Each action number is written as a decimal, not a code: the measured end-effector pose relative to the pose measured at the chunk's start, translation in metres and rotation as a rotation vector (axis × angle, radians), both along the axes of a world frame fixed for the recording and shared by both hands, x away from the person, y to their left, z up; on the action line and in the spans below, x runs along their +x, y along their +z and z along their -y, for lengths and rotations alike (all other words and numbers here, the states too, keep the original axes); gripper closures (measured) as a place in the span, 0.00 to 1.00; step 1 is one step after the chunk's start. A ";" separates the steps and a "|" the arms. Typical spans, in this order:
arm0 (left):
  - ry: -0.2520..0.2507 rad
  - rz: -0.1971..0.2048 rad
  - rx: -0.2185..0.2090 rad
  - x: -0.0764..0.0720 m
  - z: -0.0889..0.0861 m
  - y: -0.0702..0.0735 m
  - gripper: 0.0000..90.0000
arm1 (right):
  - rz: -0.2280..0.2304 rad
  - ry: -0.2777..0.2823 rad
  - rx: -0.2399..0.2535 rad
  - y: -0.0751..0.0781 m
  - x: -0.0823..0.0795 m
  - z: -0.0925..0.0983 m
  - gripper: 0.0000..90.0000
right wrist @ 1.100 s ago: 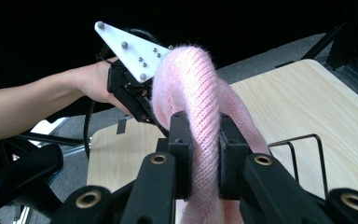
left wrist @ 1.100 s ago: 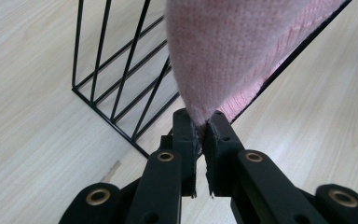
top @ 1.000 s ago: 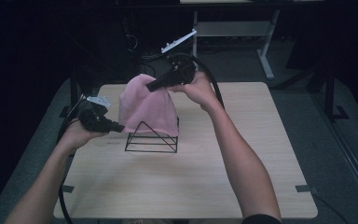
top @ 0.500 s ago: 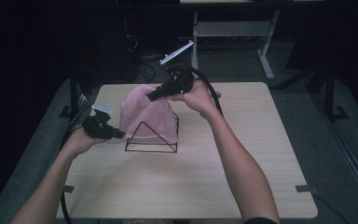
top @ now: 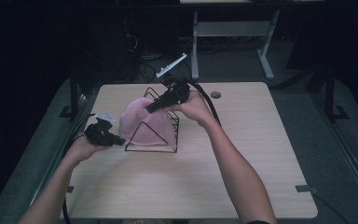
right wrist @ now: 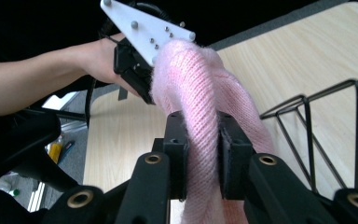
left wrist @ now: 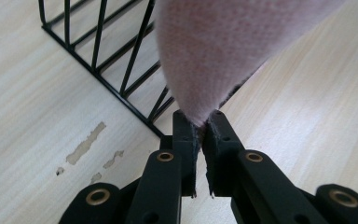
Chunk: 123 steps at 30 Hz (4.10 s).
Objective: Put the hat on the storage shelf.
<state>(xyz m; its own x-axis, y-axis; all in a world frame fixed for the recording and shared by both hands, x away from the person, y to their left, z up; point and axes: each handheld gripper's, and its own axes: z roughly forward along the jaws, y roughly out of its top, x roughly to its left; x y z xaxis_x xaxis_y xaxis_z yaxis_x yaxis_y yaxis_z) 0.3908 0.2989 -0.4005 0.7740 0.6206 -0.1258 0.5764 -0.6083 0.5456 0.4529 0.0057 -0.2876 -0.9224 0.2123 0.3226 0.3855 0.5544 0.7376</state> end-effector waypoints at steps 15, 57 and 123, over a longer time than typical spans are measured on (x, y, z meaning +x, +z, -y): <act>0.009 -0.028 0.020 0.005 -0.001 -0.020 0.93 | -0.032 0.029 -0.031 -0.023 -0.004 -0.001 0.79; 0.029 -0.038 0.030 0.003 -0.006 -0.024 0.84 | -0.004 0.003 0.037 -0.023 -0.014 0.016 0.62; 0.075 0.020 -0.017 -0.010 -0.012 0.000 0.54 | 0.000 -0.287 -0.042 -0.046 -0.024 0.141 0.36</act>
<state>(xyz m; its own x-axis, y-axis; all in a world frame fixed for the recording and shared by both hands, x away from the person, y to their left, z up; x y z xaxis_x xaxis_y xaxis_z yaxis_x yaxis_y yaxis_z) 0.3806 0.3109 -0.4008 0.7279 0.6748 -0.1216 0.6087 -0.5542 0.5678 0.4287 -0.1353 -0.3336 -0.8228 0.4776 0.3081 0.5309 0.4524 0.7165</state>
